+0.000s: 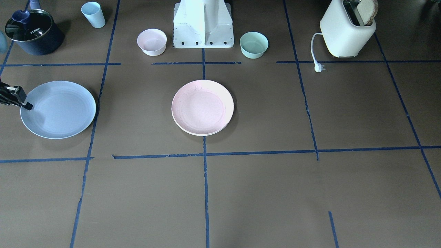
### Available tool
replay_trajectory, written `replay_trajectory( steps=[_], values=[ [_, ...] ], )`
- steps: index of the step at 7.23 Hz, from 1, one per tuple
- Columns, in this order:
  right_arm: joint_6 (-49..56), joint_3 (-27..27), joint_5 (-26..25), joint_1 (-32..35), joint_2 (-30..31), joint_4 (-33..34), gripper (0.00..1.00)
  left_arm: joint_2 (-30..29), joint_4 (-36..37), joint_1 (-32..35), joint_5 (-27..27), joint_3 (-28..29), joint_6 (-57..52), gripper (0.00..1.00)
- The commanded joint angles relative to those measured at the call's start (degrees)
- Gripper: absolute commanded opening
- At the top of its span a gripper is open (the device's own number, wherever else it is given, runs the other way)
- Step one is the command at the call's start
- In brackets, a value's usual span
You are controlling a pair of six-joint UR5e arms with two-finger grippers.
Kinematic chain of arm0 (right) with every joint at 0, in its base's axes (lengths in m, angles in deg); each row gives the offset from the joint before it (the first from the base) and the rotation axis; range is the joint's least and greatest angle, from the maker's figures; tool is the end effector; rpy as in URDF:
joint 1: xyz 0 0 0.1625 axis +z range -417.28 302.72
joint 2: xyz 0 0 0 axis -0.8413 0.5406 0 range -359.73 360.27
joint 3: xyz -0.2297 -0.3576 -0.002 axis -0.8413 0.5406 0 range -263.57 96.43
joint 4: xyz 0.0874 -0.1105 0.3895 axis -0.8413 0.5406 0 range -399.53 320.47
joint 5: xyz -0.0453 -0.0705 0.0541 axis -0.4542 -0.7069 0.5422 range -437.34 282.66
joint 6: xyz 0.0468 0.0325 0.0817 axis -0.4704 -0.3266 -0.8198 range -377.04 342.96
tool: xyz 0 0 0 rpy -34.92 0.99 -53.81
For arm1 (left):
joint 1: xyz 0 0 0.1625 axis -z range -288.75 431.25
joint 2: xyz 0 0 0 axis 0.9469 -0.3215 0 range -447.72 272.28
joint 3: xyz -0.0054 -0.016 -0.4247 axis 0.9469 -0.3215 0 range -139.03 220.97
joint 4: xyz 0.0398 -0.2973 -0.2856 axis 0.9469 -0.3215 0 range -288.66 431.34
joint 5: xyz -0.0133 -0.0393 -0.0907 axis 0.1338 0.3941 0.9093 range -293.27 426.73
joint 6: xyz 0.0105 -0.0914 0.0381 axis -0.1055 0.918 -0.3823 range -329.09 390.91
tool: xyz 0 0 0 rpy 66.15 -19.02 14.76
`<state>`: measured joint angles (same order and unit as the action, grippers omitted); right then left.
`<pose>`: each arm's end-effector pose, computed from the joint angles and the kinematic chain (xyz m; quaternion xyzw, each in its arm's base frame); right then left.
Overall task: Stack three plates with pink and blue
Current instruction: 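Lift the light blue plate with the right gripper onto the pink plate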
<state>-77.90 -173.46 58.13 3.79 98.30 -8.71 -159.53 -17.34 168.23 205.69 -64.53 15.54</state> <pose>-0.1612 -0.4204 0.6052 0.0353 -0.5275 0.0689 0.8460 -0.1008 -0.3442 0.6569 0.0491 0.4125 0.0520 0.9082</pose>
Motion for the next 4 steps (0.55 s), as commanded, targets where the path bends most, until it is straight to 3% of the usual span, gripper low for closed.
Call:
replay_trajectory(
  steps=[1, 3, 4],
  values=[
    [-13.00, -2.83, -0.02, -3.29, -7.63, 0.20, 0.00, 0.00, 0.00, -0.04, 0.00, 0.03, 0.24, 1.00],
    [-20.94, -2.93, -2.56, -9.45, -18.08, 3.08, 0.00, 0.00, 0.00, -0.04, 0.00, -0.06, 0.51, 1.00],
    [-22.01, -3.71, -6.41, -13.74, -23.18, 8.76, 0.00, 0.00, 0.00, -0.04, 0.00, -0.06, 0.59, 1.00]
  ],
)
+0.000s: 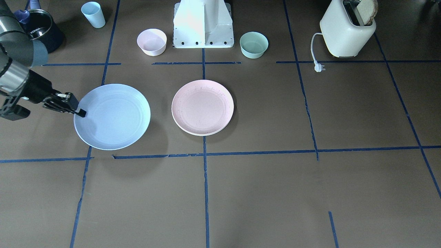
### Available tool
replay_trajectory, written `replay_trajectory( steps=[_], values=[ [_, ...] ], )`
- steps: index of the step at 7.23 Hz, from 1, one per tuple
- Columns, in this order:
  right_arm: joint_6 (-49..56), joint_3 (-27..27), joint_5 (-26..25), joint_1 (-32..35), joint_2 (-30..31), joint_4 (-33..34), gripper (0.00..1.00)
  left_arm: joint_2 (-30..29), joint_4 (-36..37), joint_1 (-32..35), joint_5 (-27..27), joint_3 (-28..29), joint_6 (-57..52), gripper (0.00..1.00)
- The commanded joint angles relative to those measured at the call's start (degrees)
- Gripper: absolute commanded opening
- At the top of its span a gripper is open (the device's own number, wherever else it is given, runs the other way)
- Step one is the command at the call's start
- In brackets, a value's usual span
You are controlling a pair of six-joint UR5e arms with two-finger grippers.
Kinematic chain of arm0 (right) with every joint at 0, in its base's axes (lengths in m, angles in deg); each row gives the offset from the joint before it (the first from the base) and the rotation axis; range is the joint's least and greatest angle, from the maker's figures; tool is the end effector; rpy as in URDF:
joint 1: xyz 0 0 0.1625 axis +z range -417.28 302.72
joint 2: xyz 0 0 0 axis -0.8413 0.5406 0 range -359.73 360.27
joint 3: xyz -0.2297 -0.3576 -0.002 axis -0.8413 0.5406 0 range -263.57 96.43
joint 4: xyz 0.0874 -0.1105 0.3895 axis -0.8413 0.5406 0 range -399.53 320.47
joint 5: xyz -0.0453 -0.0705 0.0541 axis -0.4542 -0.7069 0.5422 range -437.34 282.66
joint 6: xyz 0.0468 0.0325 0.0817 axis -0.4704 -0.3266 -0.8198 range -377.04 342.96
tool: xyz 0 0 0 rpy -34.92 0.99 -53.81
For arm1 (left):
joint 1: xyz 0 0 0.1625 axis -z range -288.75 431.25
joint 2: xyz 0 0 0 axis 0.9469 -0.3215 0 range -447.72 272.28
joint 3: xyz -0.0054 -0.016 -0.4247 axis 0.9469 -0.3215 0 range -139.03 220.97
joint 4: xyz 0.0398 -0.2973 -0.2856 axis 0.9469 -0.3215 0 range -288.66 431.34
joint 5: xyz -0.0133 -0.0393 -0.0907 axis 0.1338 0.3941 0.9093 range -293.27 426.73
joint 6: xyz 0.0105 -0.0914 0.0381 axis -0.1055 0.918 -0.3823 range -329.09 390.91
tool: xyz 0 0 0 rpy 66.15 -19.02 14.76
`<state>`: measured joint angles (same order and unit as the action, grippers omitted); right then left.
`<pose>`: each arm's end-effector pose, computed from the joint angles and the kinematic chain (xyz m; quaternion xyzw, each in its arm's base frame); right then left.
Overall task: Stack three plates with pink and blue
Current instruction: 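Lift the light blue plate with the right gripper onto the pink plate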
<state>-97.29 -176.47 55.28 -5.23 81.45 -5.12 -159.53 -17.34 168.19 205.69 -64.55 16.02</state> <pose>-0.2896 -0.4784 0.4391 0.0055 -0.5983 0.0920 0.7959 -0.1006 -0.3443 0.6567 0.0474 0.4126 0.0486 0.9084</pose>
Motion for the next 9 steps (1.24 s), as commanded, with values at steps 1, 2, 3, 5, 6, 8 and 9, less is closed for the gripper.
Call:
replay_trajectory(
  steps=[1, 2, 3, 5, 6, 8, 9],
  values=[
    [-2.89, -1.66, -10.20, -10.51, -9.51, 9.06, 0.00, -0.08, 0.09, 0.00, 0.00, -0.04, 0.21, 1.00],
    [-2.98, -1.67, -15.32, -14.66, -11.72, 11.01, 0.00, -0.09, 0.09, 0.00, 0.00, 0.05, 0.39, 1.00],
    [-2.98, -1.67, -18.15, -17.14, -13.83, 13.56, 0.00, -0.09, 0.09, 0.00, 0.00, 0.05, 0.39, 1.00],
    [-6.75, -1.41, -22.30, -20.84, -16.21, 14.72, 0.44, -0.09, 0.09, 0.00, 0.00, 0.05, 0.39, 1.00],
    [-6.85, -1.67, -22.75, -21.20, -16.31, 15.68, 0.99, -0.09, 0.09, -0.09, -0.09, 0.23, 0.39, 1.00],
    [-6.06, -3.42, -20.75, -19.64, -16.49, 21.10, 1.00, -0.26, 0.09, -0.09, 0.00, 0.32, 0.39, 1.00],
    [-5.27, -3.95, -18.03, -16.92, -16.31, 25.23, 1.00, -0.52, 0.09, -0.09, -0.26, 0.32, 0.39, 1.00]
  ],
)
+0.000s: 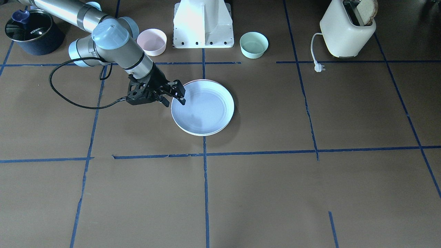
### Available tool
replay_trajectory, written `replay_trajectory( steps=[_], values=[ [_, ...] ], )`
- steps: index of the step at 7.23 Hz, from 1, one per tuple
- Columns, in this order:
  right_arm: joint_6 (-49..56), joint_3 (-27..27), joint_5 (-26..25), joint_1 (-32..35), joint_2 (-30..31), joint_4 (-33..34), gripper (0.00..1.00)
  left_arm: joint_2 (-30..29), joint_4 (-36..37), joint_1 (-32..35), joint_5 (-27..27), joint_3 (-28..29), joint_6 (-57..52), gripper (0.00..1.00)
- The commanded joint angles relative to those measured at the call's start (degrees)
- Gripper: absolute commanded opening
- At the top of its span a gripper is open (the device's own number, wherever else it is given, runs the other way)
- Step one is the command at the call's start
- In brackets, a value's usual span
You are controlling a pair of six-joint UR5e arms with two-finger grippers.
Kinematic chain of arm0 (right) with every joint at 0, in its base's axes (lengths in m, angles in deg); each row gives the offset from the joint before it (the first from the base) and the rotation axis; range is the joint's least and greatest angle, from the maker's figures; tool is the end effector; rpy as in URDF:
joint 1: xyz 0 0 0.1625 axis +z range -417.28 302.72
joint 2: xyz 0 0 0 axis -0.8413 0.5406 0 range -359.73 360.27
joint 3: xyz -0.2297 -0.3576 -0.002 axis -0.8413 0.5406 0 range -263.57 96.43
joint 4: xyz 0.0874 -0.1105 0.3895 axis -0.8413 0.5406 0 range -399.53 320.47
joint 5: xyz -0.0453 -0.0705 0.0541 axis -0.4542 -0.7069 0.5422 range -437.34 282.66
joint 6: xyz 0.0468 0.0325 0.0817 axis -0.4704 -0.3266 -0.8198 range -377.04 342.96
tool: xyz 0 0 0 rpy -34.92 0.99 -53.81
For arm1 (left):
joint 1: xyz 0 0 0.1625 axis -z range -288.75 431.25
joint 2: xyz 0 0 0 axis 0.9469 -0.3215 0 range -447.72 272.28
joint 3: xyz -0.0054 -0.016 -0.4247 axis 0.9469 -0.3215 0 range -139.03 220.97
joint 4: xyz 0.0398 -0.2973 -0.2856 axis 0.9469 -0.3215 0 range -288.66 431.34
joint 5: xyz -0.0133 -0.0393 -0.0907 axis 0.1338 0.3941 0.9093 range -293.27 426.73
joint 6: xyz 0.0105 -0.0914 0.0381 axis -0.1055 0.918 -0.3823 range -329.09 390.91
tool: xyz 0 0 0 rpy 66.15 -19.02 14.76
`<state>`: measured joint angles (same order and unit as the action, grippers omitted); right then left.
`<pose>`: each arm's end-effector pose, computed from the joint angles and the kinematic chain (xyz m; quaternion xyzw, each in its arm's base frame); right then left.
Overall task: Stack three plates with pink and blue
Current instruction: 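Release the light blue plate and withdraw the right arm out of view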
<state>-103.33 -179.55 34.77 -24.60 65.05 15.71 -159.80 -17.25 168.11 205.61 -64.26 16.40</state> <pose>-0.4883 -0.4270 0.2903 0.0140 -0.5577 0.1049 0.8232 -0.1004 -0.3462 0.6577 0.0447 0.4124 0.0458 0.9088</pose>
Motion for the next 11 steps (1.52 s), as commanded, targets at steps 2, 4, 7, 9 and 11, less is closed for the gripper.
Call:
replay_trajectory(
  steps=[2, 4, 7, 9, 11],
  values=[
    [9.26, -1.23, 6.70, 8.25, 0.61, 10.91, 1.00, -0.51, 0.09, 0.00, -0.28, 0.03, 0.09, 1.00],
    [25.72, -1.23, 10.39, 15.53, 1.83, 21.87, 1.00, -2.52, 0.78, -0.18, -0.63, 0.03, 2.35, 1.00],
    [58.84, -4.56, 18.37, 31.15, 19.00, 23.42, 1.00, -2.97, 0.88, -4.38, -2.02, -0.06, 5.27, 1.00],
    [77.59, -7.02, 24.01, 44.25, 31.14, 23.51, 1.00, -3.85, 0.79, -7.99, -4.93, -0.32, 6.51, 1.00],
    [88.88, -6.33, 24.13, 52.36, 38.72, 23.94, 1.00, -4.81, 0.87, -8.00, -4.68, 0.11, 6.33, 1.00]
  ],
)
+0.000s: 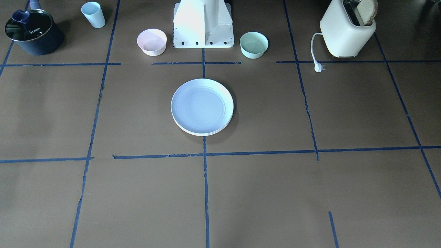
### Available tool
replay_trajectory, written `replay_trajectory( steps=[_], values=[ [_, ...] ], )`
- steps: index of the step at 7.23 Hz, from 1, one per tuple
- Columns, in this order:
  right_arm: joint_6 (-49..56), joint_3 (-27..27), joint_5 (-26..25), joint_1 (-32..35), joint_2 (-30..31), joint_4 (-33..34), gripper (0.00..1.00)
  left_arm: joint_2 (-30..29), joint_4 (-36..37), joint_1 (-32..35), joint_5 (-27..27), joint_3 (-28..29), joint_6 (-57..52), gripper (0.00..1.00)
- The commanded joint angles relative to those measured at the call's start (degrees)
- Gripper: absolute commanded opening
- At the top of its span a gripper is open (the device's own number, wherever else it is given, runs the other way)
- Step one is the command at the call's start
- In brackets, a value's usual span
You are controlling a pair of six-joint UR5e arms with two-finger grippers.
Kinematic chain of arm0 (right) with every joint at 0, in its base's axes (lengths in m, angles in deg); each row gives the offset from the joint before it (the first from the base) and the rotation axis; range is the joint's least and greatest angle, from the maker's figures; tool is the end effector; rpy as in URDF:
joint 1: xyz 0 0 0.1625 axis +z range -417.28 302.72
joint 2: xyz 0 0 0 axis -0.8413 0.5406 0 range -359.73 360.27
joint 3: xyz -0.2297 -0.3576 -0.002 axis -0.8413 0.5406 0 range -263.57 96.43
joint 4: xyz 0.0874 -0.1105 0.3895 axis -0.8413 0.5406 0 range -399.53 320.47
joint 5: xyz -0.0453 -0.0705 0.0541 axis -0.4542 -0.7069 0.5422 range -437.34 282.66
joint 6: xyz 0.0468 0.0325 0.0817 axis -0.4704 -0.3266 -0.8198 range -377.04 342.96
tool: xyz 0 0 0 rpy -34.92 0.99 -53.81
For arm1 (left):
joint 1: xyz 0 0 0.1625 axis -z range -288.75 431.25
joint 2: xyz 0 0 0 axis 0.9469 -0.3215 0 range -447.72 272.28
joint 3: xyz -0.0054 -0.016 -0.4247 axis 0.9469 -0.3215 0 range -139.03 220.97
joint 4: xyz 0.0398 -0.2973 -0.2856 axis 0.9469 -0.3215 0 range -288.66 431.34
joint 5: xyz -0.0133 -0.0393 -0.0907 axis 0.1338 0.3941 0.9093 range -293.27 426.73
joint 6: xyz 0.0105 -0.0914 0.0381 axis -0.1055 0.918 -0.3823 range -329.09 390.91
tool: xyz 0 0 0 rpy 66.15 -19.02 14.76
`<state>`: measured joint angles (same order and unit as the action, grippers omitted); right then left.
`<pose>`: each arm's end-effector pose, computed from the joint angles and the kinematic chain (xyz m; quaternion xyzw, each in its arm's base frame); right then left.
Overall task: Stack three plates with pink and blue
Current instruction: 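Release the light blue plate and withdraw the right arm out of view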
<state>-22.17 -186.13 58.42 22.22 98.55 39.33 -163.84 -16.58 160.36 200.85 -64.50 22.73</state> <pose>-0.0201 -0.4484 0.5943 0.0700 -0.3985 -0.0948 0.9096 -0.0580 -0.3901 0.6366 0.0200 0.3751 0.0716 0.9240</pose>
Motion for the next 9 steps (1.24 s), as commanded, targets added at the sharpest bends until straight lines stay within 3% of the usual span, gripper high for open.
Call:
replay_trajectory(
  steps=[1, 9],
  values=[
    [10.12, 0.08, 0.47, 7.05, 6.13, 3.55, 1.00, -1.48, 0.21, -0.17, -0.17, 0.80, 0.00, 1.00],
    [10.06, 0.17, -0.93, 7.42, 7.02, 3.32, 1.00, -0.70, 0.56, -0.08, -0.09, 2.03, -0.17, 1.00]
  ],
)
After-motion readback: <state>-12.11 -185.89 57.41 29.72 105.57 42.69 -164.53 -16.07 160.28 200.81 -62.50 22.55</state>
